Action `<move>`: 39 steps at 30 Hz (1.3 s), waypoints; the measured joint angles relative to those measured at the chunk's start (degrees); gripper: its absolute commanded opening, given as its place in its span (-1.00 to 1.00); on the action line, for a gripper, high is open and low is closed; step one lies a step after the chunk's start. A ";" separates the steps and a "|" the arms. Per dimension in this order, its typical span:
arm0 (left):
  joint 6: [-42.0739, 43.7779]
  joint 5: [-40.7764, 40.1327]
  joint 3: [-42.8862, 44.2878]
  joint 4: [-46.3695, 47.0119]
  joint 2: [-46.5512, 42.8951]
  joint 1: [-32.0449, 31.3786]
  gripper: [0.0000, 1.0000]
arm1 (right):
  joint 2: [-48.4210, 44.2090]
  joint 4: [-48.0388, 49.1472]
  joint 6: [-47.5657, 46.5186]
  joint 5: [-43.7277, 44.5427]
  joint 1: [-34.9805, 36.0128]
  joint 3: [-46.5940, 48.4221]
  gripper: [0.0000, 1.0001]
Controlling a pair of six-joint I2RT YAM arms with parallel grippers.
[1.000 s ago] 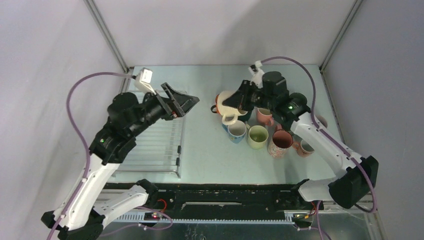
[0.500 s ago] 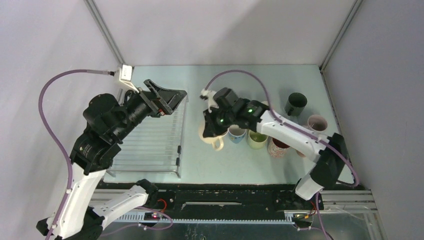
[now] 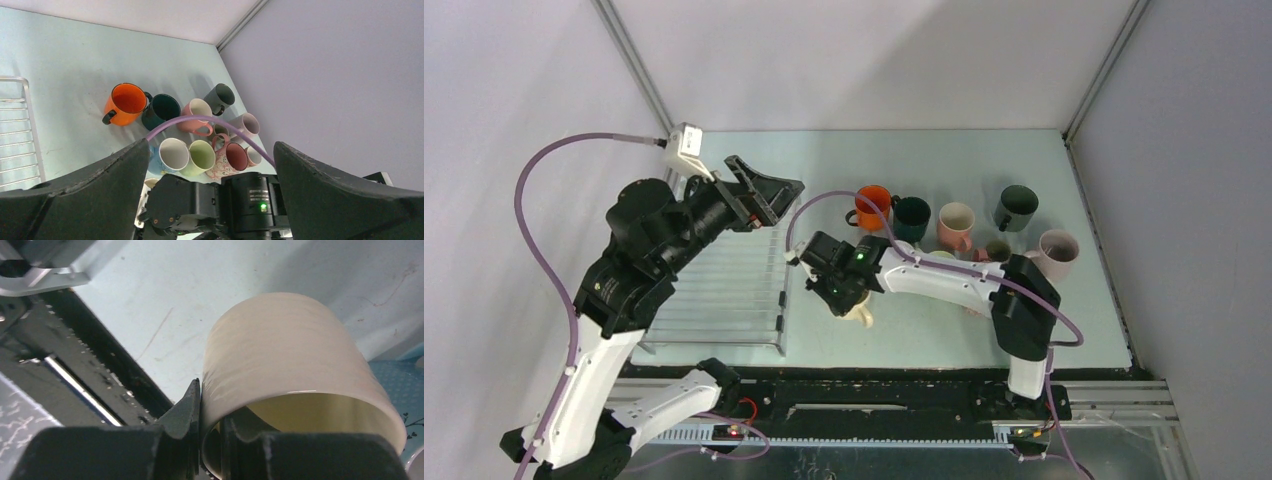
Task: Unload the cups from the dish rack
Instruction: Place the cup at the center of the board.
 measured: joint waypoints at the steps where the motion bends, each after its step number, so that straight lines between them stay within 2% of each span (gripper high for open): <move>1: -0.02 -0.04 0.00 -0.04 0.02 0.00 1.00 | 0.57 -0.15 -0.35 0.81 0.09 0.00 -1.00; 11: -0.02 -0.35 0.00 -0.07 0.76 0.00 1.00 | 2.43 0.85 -2.12 5.92 0.02 -1.64 -1.00; 29: -0.07 -0.31 0.00 0.79 1.73 0.00 1.00 | 4.46 3.21 -3.08 4.76 -0.76 -5.86 -0.99; 39: -0.09 -0.24 0.00 1.18 2.69 0.00 1.00 | 4.48 3.19 -3.04 3.91 -1.25 -5.86 -0.61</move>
